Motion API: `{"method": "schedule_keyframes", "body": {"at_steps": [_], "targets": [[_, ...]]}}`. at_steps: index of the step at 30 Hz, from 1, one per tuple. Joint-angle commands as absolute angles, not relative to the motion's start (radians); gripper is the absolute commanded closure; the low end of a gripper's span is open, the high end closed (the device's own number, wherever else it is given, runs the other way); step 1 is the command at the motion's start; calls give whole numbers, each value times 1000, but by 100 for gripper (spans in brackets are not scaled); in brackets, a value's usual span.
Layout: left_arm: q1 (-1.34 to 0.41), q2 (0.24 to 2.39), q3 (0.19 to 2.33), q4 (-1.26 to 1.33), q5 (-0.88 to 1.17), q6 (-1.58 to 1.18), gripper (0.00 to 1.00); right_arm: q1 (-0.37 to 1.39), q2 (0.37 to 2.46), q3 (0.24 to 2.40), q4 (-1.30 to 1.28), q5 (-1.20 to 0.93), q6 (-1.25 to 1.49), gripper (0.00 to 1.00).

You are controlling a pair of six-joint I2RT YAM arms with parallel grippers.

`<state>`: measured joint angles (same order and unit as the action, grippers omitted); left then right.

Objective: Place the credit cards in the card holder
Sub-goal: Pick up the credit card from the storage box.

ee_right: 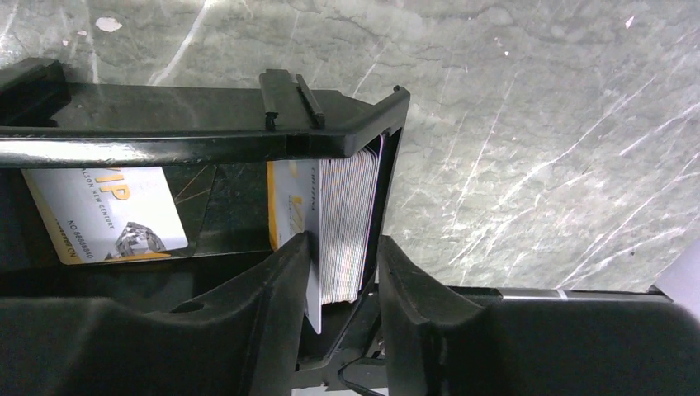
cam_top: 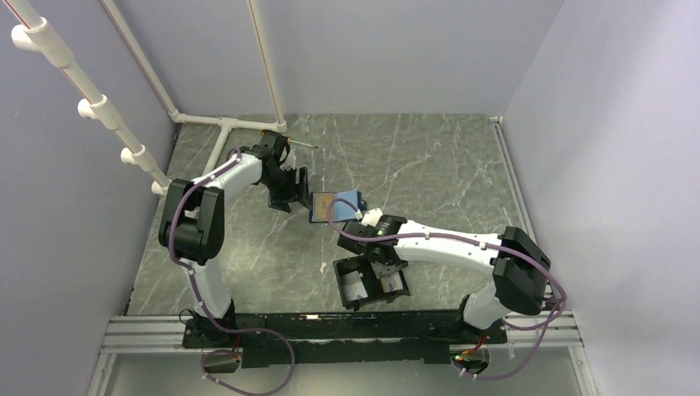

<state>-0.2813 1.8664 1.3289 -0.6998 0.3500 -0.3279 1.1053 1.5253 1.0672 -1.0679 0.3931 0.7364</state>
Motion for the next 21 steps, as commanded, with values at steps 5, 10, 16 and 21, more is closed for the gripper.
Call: {"method": "schedule_keyframes", "body": {"at_steps": [5, 10, 16, 21], "targets": [[-287, 1814, 1327, -686, 368, -289, 25, 1117, 1544, 1100, -1097, 416, 740, 73], [-287, 1818, 1326, -686, 371, -287, 25, 1118, 1553, 1100, -1090, 414, 741, 77], [-287, 1819, 1329, -687, 371, -285, 25, 1122, 1547, 1151, -1094, 415, 732, 71], [-286, 1819, 1328, -687, 371, -283, 25, 1130, 1583, 1137, -1063, 398, 732, 60]]}}
